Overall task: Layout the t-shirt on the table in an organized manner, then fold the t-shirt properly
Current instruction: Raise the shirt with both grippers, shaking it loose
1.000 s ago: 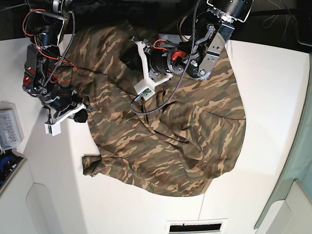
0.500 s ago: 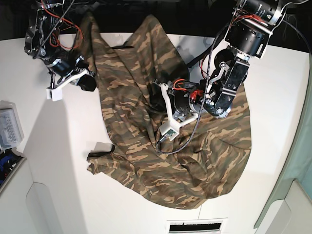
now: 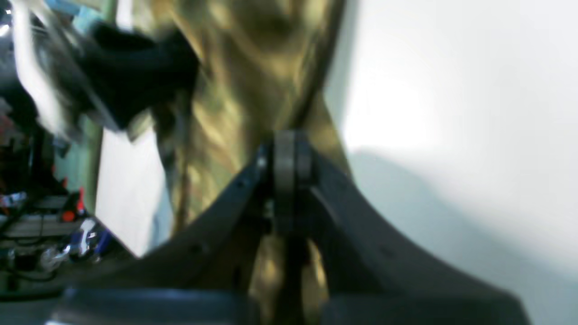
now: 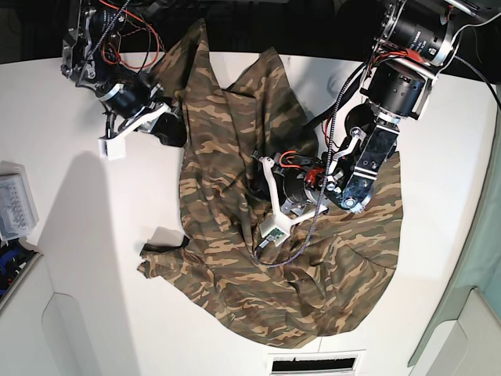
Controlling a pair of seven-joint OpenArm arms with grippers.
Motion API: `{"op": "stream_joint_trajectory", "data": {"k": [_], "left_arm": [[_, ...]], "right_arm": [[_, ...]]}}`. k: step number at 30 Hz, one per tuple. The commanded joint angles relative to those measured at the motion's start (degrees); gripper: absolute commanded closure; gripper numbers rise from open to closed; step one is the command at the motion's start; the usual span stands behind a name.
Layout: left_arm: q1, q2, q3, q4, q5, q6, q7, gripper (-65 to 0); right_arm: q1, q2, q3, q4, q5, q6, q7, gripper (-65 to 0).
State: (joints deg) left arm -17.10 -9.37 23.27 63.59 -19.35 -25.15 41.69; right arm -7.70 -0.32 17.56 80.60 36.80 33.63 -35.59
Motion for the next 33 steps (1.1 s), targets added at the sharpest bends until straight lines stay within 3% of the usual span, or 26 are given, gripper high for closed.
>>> {"op": "stream_joint_trajectory", "data": {"k": [1,8,15,18,24,29,33], "left_arm": [[-0.9,-0.2,-0.1,1.6,0.7,-0.2,1.8,-20.8],[-0.8,-0.3,-0.1,11.8,-2.4,-0.1,6.0,-20.8],[1.5,-0.3,-0.1,12.1,-5.8,-0.2,6.3,-20.8],[4.0,0.0,-0.1,12.1,-8.0,-2.9,6.3,-20.8],[10.0,0.0,-0.1,12.1,-8.2,-4.5,6.1,-20.8],[12.2,-0.8,-0.1,12.1,-4.2,-4.4,5.6,-20.8],[12.0,-3.8,-0.1,12.1,0.3,-2.7,0.5,-20.8]], "right_arm": [[1.4,0.3,0.0,2.1,0.5,0.7,1.1,0.0],[8.3,0.5,0.1,2.8,-7.0,0.0,2.8,0.0],[15.6,0.5,0.0,-5.6,-13.4,-0.6,5.9,0.0],[16.8,0.5,-1.0,-11.7,-14.5,-0.5,8.9,0.0],[16.7,1.3,-9.2,-17.4,-22.6,-0.3,13.6,0.0],[15.9,4.8,-17.9,-17.2,-22.5,-0.4,11.3,0.0],[11.7,6.5,-22.7,-13.4,-20.1,-0.4,10.8,0.0]]}}
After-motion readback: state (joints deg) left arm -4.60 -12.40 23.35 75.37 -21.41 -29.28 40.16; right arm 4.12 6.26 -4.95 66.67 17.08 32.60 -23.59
